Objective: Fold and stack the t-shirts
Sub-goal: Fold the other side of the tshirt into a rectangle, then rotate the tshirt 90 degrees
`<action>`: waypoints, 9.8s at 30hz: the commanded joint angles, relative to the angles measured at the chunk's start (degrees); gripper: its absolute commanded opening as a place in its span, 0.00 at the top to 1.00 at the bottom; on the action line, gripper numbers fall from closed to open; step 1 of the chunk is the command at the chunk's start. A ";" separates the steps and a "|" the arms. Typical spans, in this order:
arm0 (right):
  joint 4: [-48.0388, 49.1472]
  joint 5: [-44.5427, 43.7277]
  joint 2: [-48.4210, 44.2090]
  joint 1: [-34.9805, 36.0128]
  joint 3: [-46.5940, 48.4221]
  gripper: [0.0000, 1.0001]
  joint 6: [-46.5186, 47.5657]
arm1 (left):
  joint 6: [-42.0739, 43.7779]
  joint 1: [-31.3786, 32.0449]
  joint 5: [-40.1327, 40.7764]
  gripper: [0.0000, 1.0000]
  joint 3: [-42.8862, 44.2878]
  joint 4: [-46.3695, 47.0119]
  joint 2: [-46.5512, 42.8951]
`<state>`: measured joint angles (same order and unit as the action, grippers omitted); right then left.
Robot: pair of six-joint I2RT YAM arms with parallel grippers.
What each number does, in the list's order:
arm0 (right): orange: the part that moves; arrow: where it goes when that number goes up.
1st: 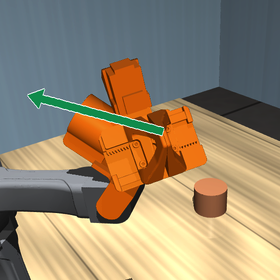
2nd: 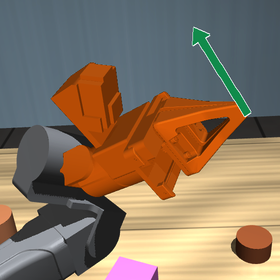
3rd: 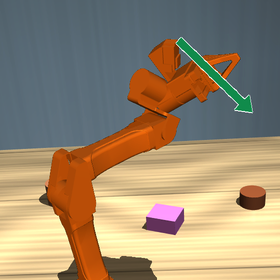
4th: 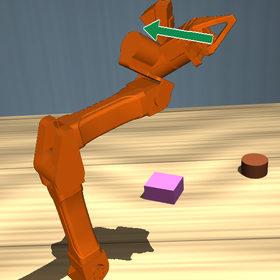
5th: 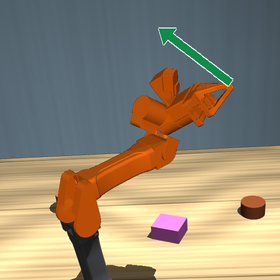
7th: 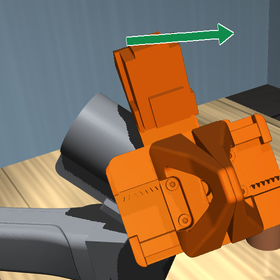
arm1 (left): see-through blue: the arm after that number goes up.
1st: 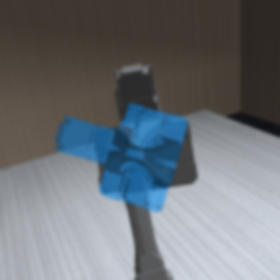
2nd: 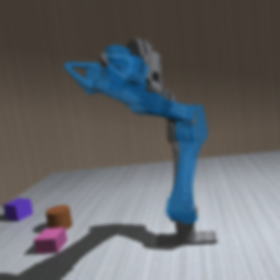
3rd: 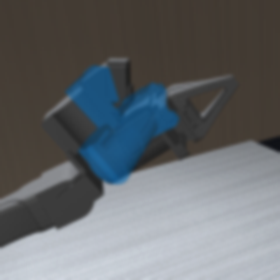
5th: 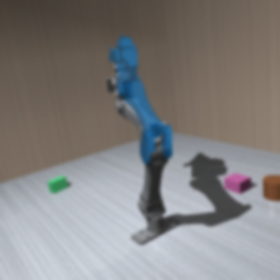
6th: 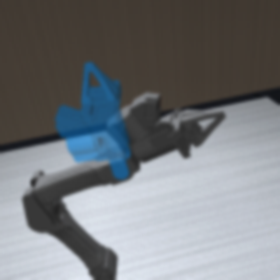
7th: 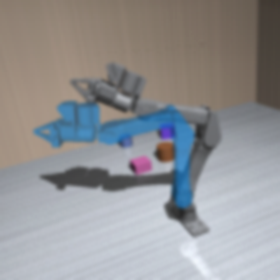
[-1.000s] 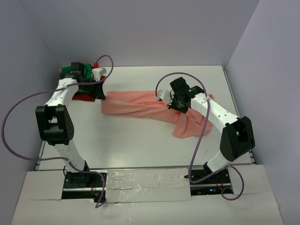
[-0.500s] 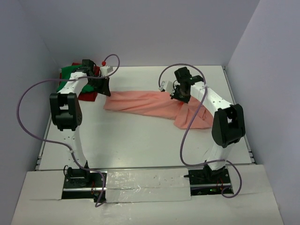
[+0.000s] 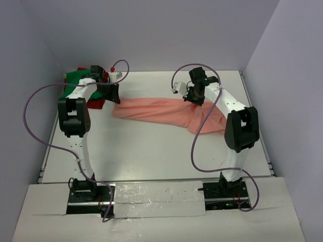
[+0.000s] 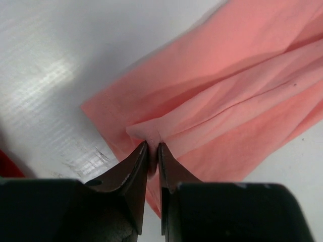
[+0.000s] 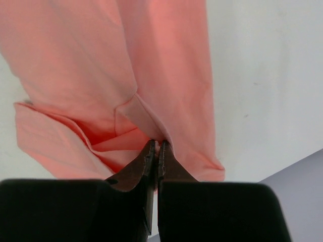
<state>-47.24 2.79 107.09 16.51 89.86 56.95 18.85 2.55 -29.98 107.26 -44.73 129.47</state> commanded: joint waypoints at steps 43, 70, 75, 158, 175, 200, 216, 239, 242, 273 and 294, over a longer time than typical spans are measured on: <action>6.90 3.10 -17.79 -0.34 -26.93 0.17 -16.70 | -13.49 -0.52 5.81 0.01 -30.53 27.59 -28.57; 13.58 2.66 -13.22 2.30 -29.57 0.36 -16.61 | -14.02 -0.52 5.81 0.01 -33.70 30.14 -30.86; 14.90 1.96 -11.99 2.29 -30.01 0.36 -16.69 | -14.02 -0.52 5.81 0.01 -33.87 30.40 -31.03; 38.80 -12.12 -23.57 -12.91 -27.28 0.51 -33.66 | -14.72 2.90 -0.43 0.01 -48.54 46.38 -45.88; 20.09 -5.60 -23.16 -6.76 -21.93 1.00 -38.23 | -18.32 10.01 -1.50 0.02 -43.28 46.66 -30.16; 5.85 -3.14 1.01 -6.84 -10.59 1.00 -43.06 | -22.98 14.42 7.57 0.04 -29.84 41.40 -15.31; 5.76 3.28 1.02 -8.51 -3.65 1.00 -49.12 | -22.36 16.44 9.92 1.00 -25.88 32.33 -9.85; 8.40 2.40 -1.18 -8.43 -8.21 1.00 -47.98 | -21.23 18.11 25.94 0.41 -31.85 43.68 -21.19; 8.75 1.79 -0.65 -8.43 -8.57 1.00 -48.25 | -21.05 18.63 26.55 0.71 -31.68 43.68 -21.45; 9.36 -2.08 7.52 -14.40 -0.05 1.00 -54.13 | -20.79 21.18 21.81 1.00 -29.21 34.98 -15.82; 3.84 8.55 4.54 -14.32 9.45 1.00 -52.74 | -22.36 21.01 17.77 1.00 -18.96 25.32 -5.21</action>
<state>-42.04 8.78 117.71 0.73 98.98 2.70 -1.63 23.44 -8.56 82.74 -13.47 120.11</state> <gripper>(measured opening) 0.007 0.010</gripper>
